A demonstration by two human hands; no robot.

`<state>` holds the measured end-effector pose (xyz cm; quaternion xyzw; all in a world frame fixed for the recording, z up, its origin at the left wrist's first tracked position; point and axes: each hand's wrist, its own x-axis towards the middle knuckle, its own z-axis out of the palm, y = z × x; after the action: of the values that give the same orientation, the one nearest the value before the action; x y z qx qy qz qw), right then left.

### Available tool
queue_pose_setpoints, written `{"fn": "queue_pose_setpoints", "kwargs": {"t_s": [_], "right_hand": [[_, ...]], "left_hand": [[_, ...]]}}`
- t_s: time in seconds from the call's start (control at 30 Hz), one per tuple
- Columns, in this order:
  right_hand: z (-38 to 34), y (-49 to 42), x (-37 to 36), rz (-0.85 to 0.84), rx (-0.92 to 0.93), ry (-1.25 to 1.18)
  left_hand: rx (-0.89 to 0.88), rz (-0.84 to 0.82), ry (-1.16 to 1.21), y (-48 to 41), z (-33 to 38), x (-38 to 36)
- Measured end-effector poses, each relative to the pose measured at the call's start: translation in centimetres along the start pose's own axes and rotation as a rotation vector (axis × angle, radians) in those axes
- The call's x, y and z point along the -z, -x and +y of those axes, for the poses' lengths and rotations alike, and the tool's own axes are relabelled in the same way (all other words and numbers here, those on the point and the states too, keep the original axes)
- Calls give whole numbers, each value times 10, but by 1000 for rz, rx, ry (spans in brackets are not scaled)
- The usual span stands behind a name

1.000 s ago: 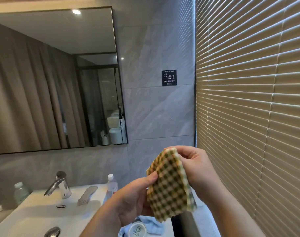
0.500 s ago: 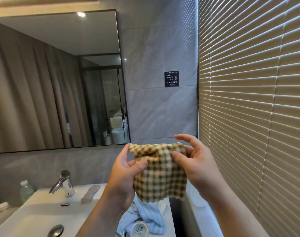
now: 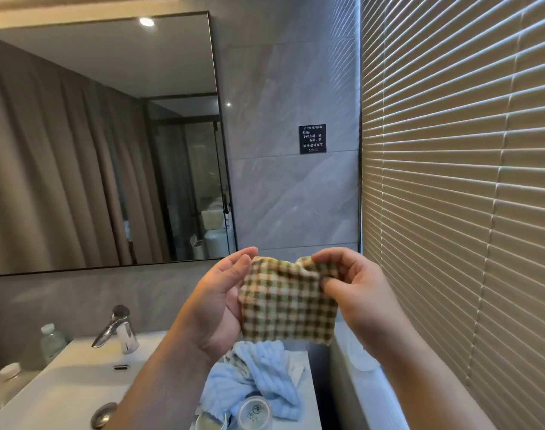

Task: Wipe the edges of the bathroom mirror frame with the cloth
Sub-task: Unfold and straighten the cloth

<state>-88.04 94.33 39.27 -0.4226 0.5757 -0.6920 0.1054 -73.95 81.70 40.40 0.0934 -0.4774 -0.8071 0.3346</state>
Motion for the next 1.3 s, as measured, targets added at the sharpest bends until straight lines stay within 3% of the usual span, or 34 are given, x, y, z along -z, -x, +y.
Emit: {"fn": "queue_pose_setpoints", "kwargs": {"t_s": [0.1,0.2,0.33,0.43,0.5,0.57,0.67,0.77,0.9,1.23,1.3], "right_hand": [[-7,-1,3,11,16,-83],[-6,-7,5,50,45,15],[-8,-27,6,88,122,443],[-18,-43,6,83,214,735],[-25,-53,5,97,218,767],[-26,-63,3,101,132,653],[-28,-71,-4,60,-100,255],[-27,-69,-9,64,-245,-76],[-26,-64,-5,16,-302,-226],[-4,-56,-8,-32,-247,-210],[16,-53,-16,-48,-255,-85]], "left_hand": [[5,3,-80,-6,-1,0],[-184,108,-481,-14,0,-4],[-512,236,-1241,-26,17,-11],[-512,198,-1485,-36,31,-19],[-368,141,-1403,-43,41,-22],[-166,35,-1062,-47,46,-26],[4,-44,-587,-50,48,-30],[107,-74,-314,-55,46,-27],[73,-34,-369,-57,39,-18],[0,76,-471,-58,13,8],[7,129,-417,-60,4,19]]}}
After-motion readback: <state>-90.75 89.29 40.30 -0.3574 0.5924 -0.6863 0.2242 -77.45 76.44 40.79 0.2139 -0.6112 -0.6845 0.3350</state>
